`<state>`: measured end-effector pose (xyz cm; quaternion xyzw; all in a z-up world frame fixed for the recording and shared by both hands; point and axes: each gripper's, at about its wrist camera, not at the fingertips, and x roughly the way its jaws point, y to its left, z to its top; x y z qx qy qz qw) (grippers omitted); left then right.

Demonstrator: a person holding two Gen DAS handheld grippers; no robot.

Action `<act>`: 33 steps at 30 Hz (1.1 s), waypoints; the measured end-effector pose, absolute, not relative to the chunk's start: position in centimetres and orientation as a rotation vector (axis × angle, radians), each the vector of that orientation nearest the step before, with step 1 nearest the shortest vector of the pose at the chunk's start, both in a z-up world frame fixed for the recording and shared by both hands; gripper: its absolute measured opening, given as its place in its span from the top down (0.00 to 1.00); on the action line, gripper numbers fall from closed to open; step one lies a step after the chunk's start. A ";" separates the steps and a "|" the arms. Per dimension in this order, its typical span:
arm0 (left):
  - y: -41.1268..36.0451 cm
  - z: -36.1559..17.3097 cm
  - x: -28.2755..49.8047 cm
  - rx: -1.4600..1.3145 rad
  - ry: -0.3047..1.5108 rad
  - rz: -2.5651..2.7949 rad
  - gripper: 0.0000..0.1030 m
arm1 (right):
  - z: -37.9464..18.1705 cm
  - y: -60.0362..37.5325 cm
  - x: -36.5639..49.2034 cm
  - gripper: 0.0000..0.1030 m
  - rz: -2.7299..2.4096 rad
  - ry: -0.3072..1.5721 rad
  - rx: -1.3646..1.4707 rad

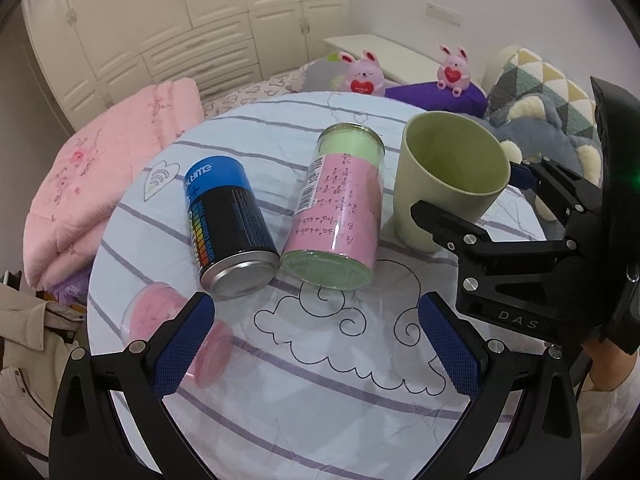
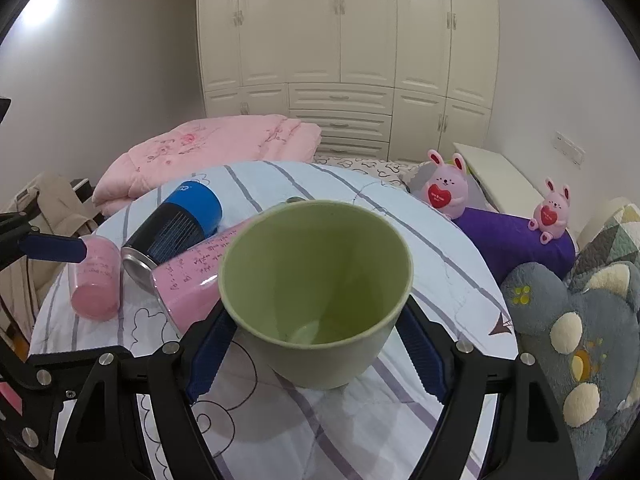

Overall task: Flip cup upright
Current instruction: 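Lower the upright green cup onto the table and open the right gripper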

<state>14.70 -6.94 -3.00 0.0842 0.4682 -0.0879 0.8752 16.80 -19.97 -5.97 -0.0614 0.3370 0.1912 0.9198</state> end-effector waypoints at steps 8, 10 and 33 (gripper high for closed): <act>-6.6 -1.9 13.9 0.163 0.940 -0.172 0.00 | -5.1 -20.6 15.4 0.20 0.401 0.689 -0.066; -6.6 -1.7 13.6 0.159 0.932 -0.169 0.00 | -4.5 -21.1 14.9 0.19 0.414 0.674 -0.038; -3.9 1.6 6.2 -0.006 0.731 0.069 0.00 | -1.5 -22.7 7.9 0.19 0.449 0.555 0.020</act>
